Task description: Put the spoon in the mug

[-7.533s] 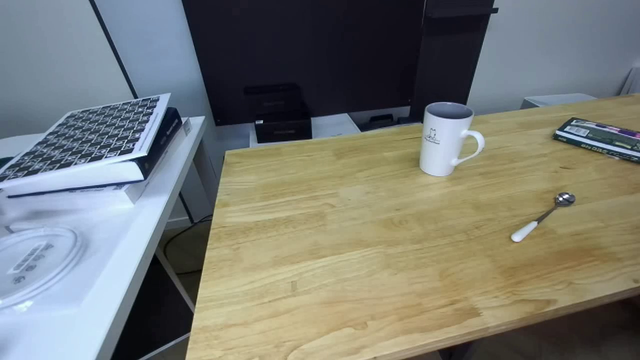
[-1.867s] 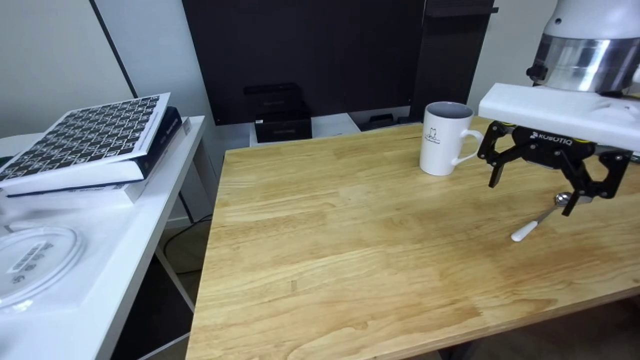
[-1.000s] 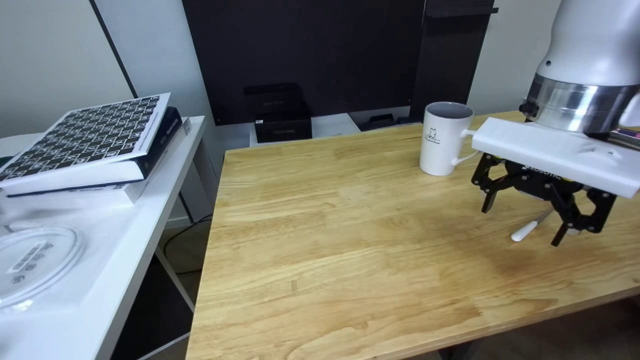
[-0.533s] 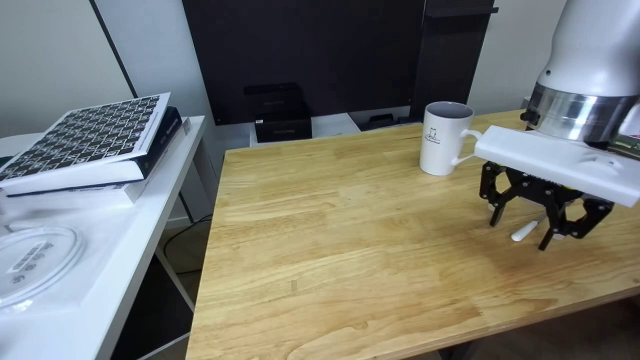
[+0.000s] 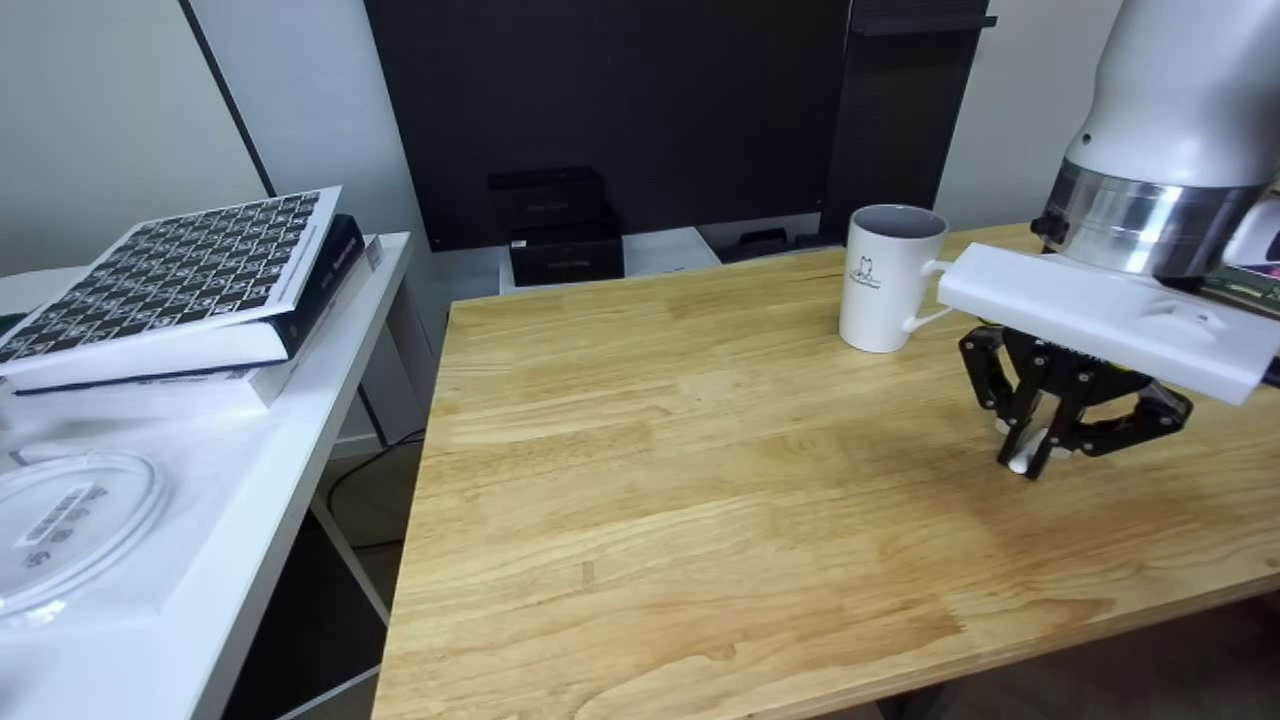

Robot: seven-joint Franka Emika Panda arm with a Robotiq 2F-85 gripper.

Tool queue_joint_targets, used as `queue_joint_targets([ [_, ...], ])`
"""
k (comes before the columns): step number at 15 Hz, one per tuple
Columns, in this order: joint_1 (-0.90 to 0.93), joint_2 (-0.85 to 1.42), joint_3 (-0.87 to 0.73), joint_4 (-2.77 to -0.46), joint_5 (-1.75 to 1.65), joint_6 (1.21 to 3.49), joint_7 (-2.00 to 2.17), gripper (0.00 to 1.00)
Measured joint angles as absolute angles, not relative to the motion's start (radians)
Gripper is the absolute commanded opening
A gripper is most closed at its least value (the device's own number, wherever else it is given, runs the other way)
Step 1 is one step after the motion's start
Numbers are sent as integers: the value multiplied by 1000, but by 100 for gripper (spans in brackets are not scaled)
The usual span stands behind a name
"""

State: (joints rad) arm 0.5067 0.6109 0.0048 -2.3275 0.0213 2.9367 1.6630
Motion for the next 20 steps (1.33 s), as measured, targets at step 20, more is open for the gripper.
queue_joint_targets([
  [20,451,370,4,-2158,-91,2408,1569,4],
])
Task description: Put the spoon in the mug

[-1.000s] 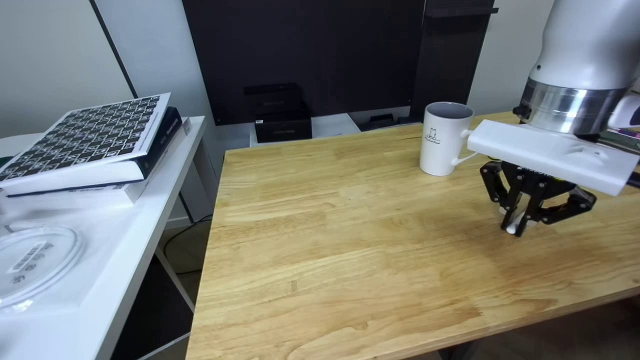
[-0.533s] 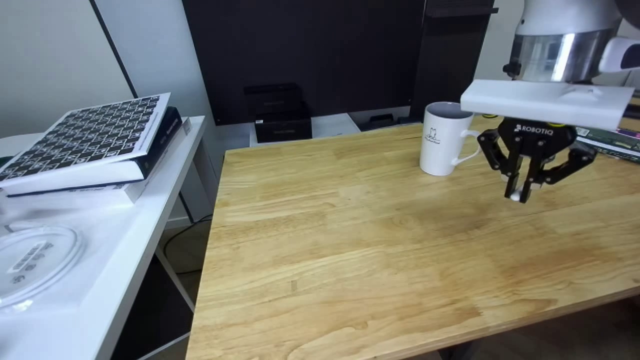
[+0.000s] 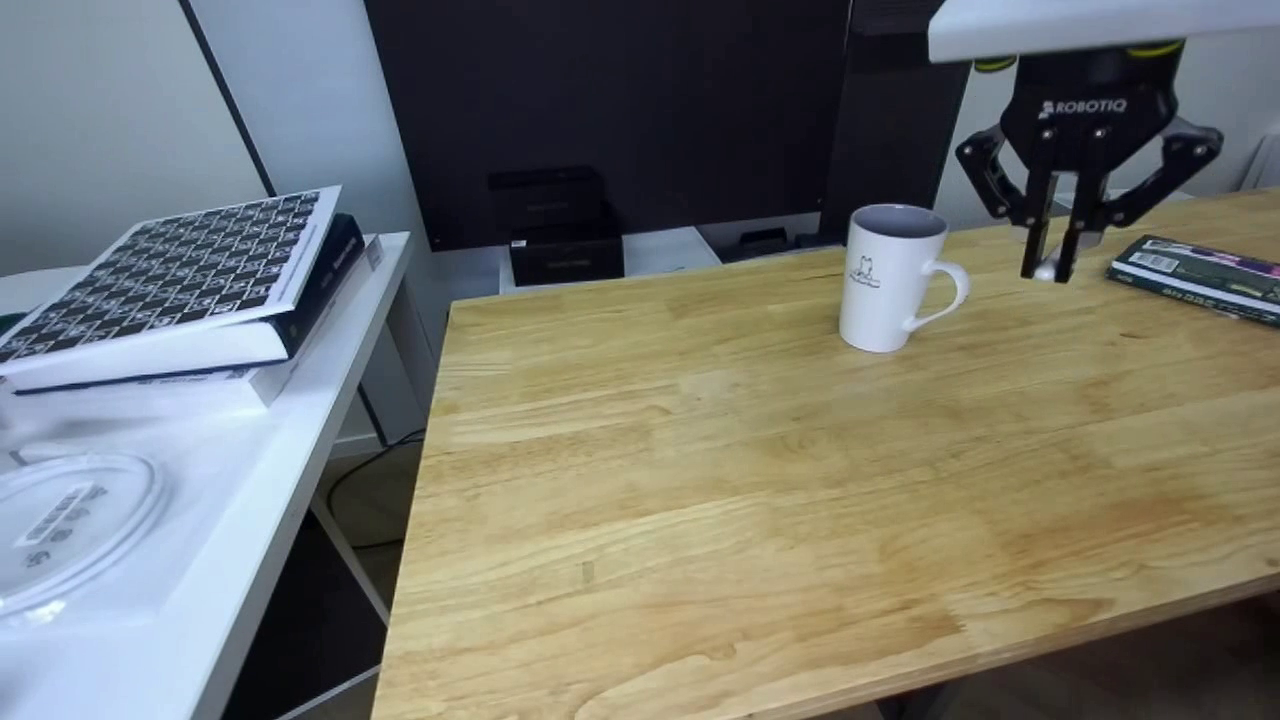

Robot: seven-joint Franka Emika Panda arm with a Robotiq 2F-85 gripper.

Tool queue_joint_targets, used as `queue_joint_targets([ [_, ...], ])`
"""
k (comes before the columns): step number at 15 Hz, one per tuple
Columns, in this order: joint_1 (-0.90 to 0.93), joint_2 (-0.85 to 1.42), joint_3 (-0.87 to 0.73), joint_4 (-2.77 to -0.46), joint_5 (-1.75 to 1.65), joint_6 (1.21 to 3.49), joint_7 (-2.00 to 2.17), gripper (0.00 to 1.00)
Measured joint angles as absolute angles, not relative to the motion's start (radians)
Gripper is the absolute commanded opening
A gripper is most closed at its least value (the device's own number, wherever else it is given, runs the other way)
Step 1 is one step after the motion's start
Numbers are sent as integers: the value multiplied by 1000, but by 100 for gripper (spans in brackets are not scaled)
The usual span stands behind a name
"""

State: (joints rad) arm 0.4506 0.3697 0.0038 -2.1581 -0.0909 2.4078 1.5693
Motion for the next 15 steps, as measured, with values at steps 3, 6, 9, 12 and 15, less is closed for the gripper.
queue_joint_targets([
  [3,410,318,34,-2122,-99,2345,1513,4],
  [6,363,272,67,-2087,-84,2301,1426,4],
  [9,313,244,99,-2039,-2,2255,1293,4],
  [12,267,240,126,-1969,127,2185,1135,4],
  [15,236,247,140,-1894,254,2117,1010,4],
])
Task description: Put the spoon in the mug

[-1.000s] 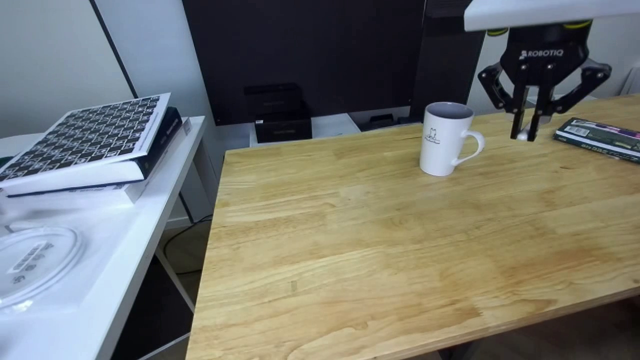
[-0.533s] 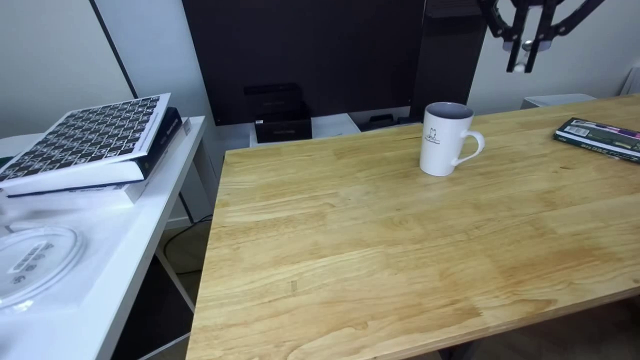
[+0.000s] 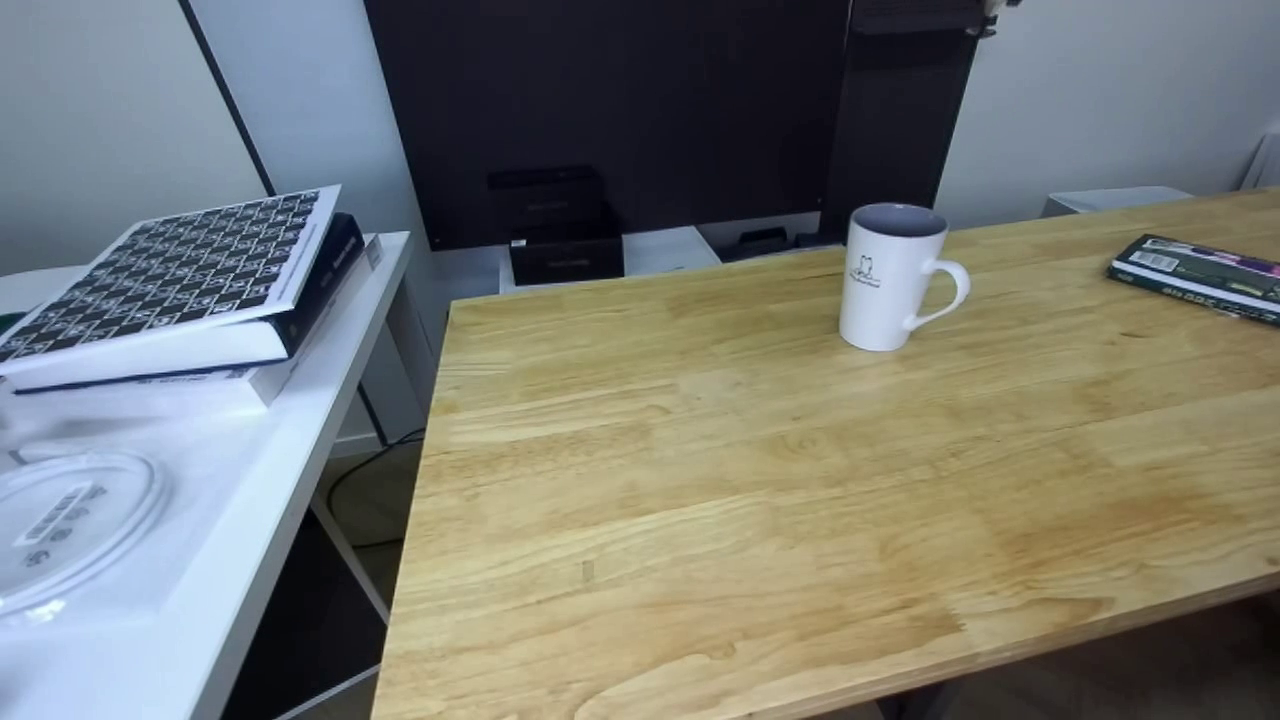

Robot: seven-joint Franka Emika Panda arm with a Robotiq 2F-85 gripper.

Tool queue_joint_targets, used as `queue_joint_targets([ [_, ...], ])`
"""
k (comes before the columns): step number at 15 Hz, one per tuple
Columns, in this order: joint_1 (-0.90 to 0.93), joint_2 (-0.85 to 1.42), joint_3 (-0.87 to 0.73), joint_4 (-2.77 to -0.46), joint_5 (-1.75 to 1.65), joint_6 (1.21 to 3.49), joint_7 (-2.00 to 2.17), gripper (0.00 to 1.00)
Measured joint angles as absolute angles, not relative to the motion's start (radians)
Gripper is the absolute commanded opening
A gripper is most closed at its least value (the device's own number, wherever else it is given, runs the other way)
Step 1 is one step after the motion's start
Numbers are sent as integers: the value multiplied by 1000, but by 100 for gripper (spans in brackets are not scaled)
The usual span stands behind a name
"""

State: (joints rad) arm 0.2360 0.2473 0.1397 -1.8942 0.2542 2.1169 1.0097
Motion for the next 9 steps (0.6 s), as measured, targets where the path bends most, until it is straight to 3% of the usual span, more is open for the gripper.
queue_joint_targets([
  [9,148,348,142,-1723,592,2081,859,4],
])
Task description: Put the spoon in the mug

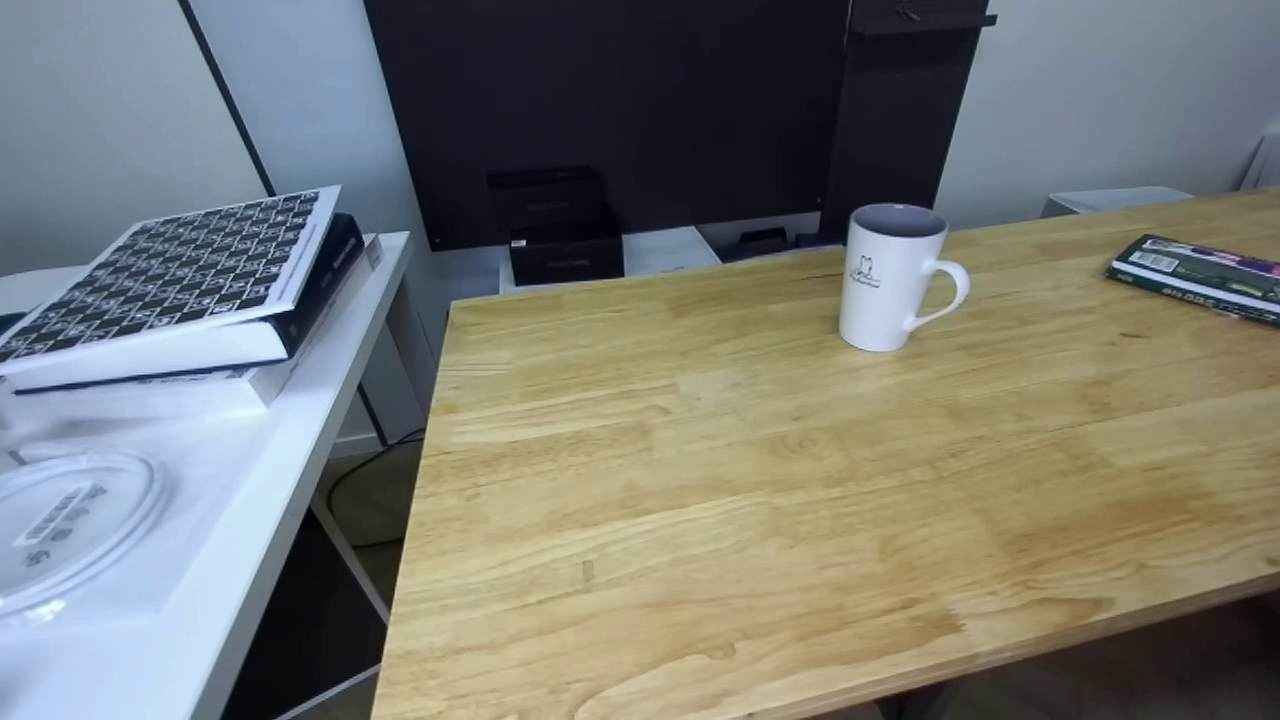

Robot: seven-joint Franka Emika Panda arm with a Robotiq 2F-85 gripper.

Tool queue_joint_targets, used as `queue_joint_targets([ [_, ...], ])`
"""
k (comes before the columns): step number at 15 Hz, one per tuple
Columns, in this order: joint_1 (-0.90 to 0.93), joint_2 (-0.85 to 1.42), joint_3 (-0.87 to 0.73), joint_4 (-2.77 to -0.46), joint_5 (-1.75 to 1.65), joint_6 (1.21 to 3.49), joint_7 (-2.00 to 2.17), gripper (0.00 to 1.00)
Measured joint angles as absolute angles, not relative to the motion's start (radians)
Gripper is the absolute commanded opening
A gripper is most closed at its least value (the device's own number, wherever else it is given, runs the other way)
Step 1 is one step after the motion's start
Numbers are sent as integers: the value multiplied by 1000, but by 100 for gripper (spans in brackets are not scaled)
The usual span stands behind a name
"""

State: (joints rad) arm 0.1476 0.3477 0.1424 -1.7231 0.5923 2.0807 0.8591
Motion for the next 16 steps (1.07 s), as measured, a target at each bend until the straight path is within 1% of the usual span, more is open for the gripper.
queue_joint_targets([
  [9,95,504,118,-1688,827,2053,869,4],
  [16,106,537,118,-1670,916,2024,889,4],
])
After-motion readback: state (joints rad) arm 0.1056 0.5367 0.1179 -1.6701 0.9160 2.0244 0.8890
